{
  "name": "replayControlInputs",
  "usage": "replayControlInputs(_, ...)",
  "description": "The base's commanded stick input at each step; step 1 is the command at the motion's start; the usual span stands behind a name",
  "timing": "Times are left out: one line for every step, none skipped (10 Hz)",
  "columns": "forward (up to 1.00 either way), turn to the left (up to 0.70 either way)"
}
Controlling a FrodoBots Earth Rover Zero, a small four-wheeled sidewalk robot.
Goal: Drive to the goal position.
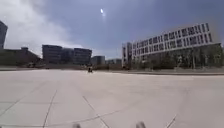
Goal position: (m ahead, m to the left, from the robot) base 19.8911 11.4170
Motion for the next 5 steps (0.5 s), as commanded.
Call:
replayControlInputs(0.45,0.3)
replayControlInputs(0.45,0.3)
replayControlInputs(0.45,0.3)
replayControlInputs(0.45,0.3)
replayControlInputs(0.45,0.3)
